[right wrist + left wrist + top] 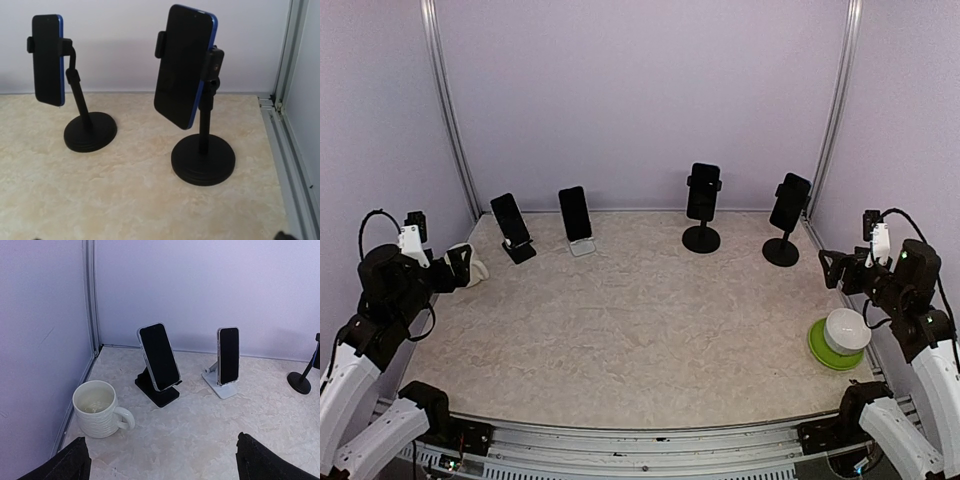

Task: Place the phone on the phone stand
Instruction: Reset both arms

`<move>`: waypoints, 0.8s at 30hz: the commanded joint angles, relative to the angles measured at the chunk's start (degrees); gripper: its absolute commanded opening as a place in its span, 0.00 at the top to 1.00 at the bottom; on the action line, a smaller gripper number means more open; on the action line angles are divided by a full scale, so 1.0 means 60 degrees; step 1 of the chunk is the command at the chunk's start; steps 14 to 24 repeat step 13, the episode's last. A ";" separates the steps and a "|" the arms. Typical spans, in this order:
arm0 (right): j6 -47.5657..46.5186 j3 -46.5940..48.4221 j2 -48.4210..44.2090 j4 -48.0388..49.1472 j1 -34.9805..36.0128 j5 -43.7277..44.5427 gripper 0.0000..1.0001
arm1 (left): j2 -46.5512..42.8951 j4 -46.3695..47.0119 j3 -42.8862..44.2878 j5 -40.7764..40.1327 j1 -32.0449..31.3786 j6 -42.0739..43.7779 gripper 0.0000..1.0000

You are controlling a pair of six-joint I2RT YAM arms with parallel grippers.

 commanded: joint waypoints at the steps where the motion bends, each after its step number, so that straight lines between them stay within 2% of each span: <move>1: 0.0125 0.0146 -0.0164 0.0002 0.0121 0.0140 0.00 | -0.0060 0.0167 -0.0088 -0.0098 0.0060 -0.0087 0.01; 24: 0.0217 0.0060 -0.0335 0.0122 0.0133 0.0207 0.00 | -0.0079 0.0197 -0.0081 0.0006 0.0067 -0.0111 0.01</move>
